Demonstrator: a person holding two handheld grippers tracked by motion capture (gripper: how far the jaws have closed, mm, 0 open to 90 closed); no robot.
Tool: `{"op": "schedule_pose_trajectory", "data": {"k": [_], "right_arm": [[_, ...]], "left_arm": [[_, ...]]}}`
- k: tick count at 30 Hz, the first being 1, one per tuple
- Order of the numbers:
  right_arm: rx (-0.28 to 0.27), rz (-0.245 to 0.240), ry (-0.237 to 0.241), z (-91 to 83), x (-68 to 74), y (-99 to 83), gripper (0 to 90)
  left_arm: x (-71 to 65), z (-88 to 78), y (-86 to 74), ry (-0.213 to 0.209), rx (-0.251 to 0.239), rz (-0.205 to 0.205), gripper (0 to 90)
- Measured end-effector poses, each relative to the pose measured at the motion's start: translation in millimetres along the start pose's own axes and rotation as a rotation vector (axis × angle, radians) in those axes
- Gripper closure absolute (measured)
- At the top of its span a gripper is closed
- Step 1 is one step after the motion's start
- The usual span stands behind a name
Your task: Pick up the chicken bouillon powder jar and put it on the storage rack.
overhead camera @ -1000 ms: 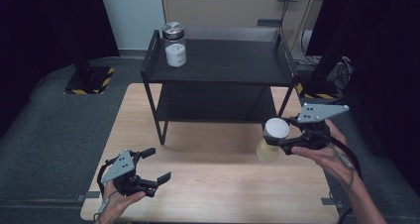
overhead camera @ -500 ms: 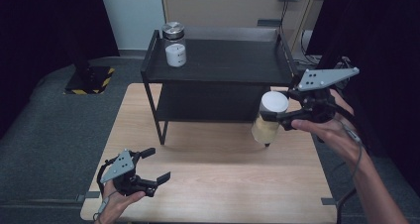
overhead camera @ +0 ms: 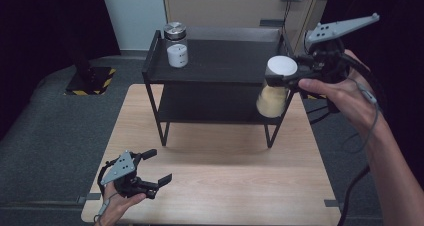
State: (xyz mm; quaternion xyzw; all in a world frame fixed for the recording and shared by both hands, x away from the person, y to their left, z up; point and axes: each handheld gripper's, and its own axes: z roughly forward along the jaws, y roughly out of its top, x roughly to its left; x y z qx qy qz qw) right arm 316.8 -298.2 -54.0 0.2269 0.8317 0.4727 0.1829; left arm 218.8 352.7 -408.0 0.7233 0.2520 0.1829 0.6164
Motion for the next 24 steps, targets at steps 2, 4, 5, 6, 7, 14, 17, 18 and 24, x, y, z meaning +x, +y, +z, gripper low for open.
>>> {"op": "schedule_pose_trajectory", "data": {"k": [2,4,5,6,7,14,17,18,24], "right_arm": [[0.006,0.004,-0.011,0.0,-3.7,9.7,34.0],[0.005,0.018,-0.028,0.3,-8.4,18.9,34.0],[0.003,0.020,-0.034,0.4,-10.0,21.7,34.0],[0.001,0.025,-0.043,0.9,-12.1,25.2,34.0],[-0.001,0.036,-0.054,2.0,-15.6,29.4,34.0],[0.004,0.081,-0.125,15.8,-27.8,45.9,34.0],[0.015,0.088,-0.159,24.4,-31.8,50.4,34.0],[0.020,0.096,-0.168,27.1,-34.0,51.6,34.0],[0.010,0.170,-0.226,40.4,-46.9,44.4,34.0]], "left_arm": [[0.0,0.1,0.2,0.000,0.001,0.000,2.8],[0.0,0.0,0.1,-0.002,0.000,0.002,2.8],[0.1,0.1,0.2,-0.002,0.001,0.002,2.8],[0.3,0.3,0.0,-0.002,0.001,0.002,2.8],[0.5,0.3,-0.2,-0.002,0.001,0.000,2.8],[0.9,-0.1,-0.4,-0.004,0.000,-0.003,2.8],[1.0,-0.7,-0.7,-0.003,-0.004,-0.005,2.8],[0.9,-0.8,-0.7,-0.001,-0.003,-0.004,2.8],[1.2,0.5,-0.8,-0.005,-0.001,-0.002,2.7]]}}
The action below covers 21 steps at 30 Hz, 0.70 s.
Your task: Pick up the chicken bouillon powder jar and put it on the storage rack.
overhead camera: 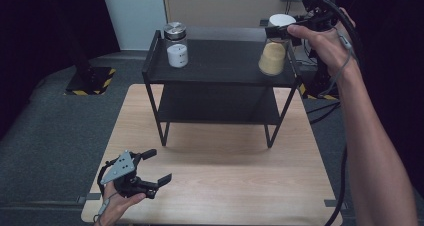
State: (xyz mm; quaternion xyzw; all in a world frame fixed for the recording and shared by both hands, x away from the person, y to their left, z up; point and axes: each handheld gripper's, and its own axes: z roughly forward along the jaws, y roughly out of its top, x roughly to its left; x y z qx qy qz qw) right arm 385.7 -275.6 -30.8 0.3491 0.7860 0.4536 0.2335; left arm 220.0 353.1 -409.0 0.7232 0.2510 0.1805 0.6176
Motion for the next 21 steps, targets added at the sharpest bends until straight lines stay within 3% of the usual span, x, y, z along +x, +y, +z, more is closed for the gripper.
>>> {"op": "schedule_pose_trajectory", "data": {"k": [5,8,21], "right_arm": [[0.003,0.034,-0.037,10.0,-6.6,-2.4,34.0],[0.010,0.030,-0.055,13.4,-7.1,-1.6,34.0],[0.032,0.042,-0.063,23.8,-9.4,1.7,34.0]], "left_arm": [[0.5,0.2,0.1,-0.001,0.002,-0.001,2.7],[1.3,0.0,-0.4,0.000,0.001,-0.004,2.7],[1.0,-0.3,-0.3,-0.001,-0.001,-0.003,2.7]]}}
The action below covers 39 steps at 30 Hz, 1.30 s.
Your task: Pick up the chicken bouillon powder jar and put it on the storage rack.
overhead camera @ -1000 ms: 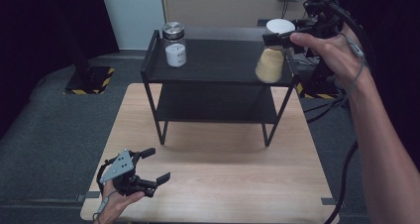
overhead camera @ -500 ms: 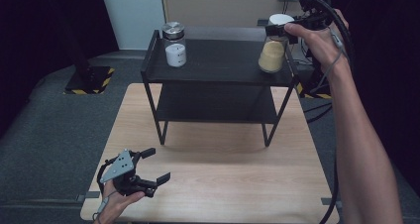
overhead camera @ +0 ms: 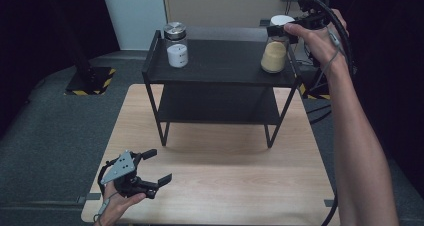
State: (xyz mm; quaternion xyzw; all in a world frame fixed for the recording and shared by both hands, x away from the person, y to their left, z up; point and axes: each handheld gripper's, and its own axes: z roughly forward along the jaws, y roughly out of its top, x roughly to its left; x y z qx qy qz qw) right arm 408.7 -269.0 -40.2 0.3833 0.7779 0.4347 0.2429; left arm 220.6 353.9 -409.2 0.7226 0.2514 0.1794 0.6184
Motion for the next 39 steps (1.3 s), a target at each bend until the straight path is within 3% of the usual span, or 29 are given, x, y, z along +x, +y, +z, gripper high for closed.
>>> {"op": "schedule_pose_trajectory", "data": {"k": [6,7,9,11,13,15,25,27,31,34,39], "right_arm": [[-0.013,0.009,0.002,0.5,-2.5,-4.1,33.1],[-0.034,0.010,-0.004,-0.6,-3.0,-8.6,28.3],[-0.045,0.045,0.039,-0.4,-11.5,-13.3,17.5],[-0.058,0.020,0.024,-4.0,-9.7,-16.5,8.9],[-0.116,0.092,0.064,-9.4,-17.2,-26.1,2.8],[-0.181,0.073,0.054,-18.8,-16.8,-34.2,1.8],[-0.310,0.020,0.049,-60.7,-14.6,-58.1,4.0],[-0.364,0.023,0.061,-65.2,-15.9,-71.6,4.8],[-0.416,0.032,0.062,-71.9,-14.5,-88.5,2.4],[-0.491,0.059,0.098,-76.8,-10.6,-110.8,1.0],[-0.505,0.045,0.131,-82.5,-5.5,-128.7,0.9]], "left_arm": [[0.2,0.5,0.2,-0.002,0.001,0.002,2.7],[0.1,0.5,0.3,-0.002,0.001,0.003,2.7],[0.0,0.3,0.5,-0.002,0.000,0.007,2.7],[-0.1,0.1,0.4,-0.001,0.000,0.007,2.7],[-0.2,0.6,0.4,-0.001,0.002,0.006,2.7],[-0.3,1.0,0.5,-0.001,0.004,0.006,2.7],[-2.1,2.2,0.7,0.005,0.013,0.003,2.8],[-2.2,2.4,0.6,0.006,0.014,0.001,2.8],[-1.6,3.3,1.0,0.005,0.021,0.003,2.8],[-1.5,4.6,1.4,0.004,0.027,0.004,2.8],[-1.9,5.3,1.6,0.002,0.029,0.006,2.8]]}}
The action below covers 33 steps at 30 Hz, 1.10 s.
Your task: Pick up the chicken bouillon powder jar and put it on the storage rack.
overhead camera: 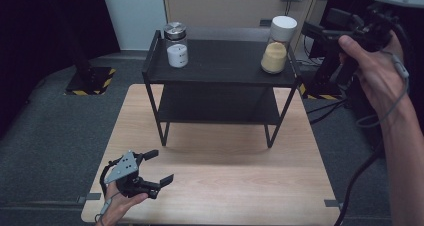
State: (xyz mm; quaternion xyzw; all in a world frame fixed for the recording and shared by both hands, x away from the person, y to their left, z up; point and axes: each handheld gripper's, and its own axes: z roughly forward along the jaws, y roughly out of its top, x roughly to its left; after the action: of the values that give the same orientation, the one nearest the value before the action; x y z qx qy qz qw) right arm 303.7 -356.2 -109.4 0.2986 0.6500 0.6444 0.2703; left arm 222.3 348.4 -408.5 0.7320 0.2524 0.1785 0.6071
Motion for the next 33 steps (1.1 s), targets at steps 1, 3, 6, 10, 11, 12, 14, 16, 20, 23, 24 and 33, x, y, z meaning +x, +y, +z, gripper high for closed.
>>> {"op": "schedule_pose_trajectory", "data": {"k": [1,3,6,10,11,12,14,16,20,23,24,33], "right_arm": [[-0.002,-0.008,-0.001,-2.2,1.5,-2.2,1.0],[-0.018,-0.019,0.007,-8.0,3.1,-10.1,1.0],[-0.026,-0.037,0.015,-17.3,6.0,-20.2,1.0],[-0.023,-0.057,0.031,-30.7,8.3,-33.7,0.9],[-0.025,-0.061,0.029,-34.4,9.2,-37.6,0.8],[-0.023,-0.066,0.031,-38.2,9.4,-41.0,0.7],[-0.029,-0.073,0.032,-46.4,10.5,-50.0,0.8],[-0.030,-0.079,0.042,-53.7,9.9,-59.0,0.7],[-0.033,-0.087,0.049,-69.0,11.2,-82.5,1.0],[-0.037,-0.084,0.061,-78.7,12.2,-96.3,1.1],[-0.042,-0.085,0.063,-81.6,12.7,-101.3,1.1],[-0.045,-0.119,0.079,-96.0,17.2,-147.2,3.9]], "left_arm": [[0.0,0.0,0.0,0.000,-0.001,0.000,2.8],[0.0,-0.1,-0.2,0.000,-0.003,-0.002,2.8],[-0.2,-0.7,-0.2,0.002,-0.005,-0.002,2.8],[-0.7,-1.5,-0.4,0.006,-0.006,-0.002,2.8],[-0.7,-1.6,-0.4,0.007,-0.007,-0.003,2.8],[-0.6,-1.7,-0.5,0.008,-0.008,-0.003,2.7],[-0.6,-1.8,-1.0,0.008,-0.012,-0.007,2.6],[-0.6,-1.8,-1.1,0.008,-0.014,-0.007,2.5],[-0.2,-1.9,-1.8,0.012,-0.020,-0.013,1.5],[0.2,-2.4,-2.4,0.013,-0.026,-0.017,1.1],[0.9,-2.6,-3.1,0.011,-0.029,-0.021,1.1],[2.1,-2.3,-3.4,0.017,-0.019,-0.026,0.9]]}}
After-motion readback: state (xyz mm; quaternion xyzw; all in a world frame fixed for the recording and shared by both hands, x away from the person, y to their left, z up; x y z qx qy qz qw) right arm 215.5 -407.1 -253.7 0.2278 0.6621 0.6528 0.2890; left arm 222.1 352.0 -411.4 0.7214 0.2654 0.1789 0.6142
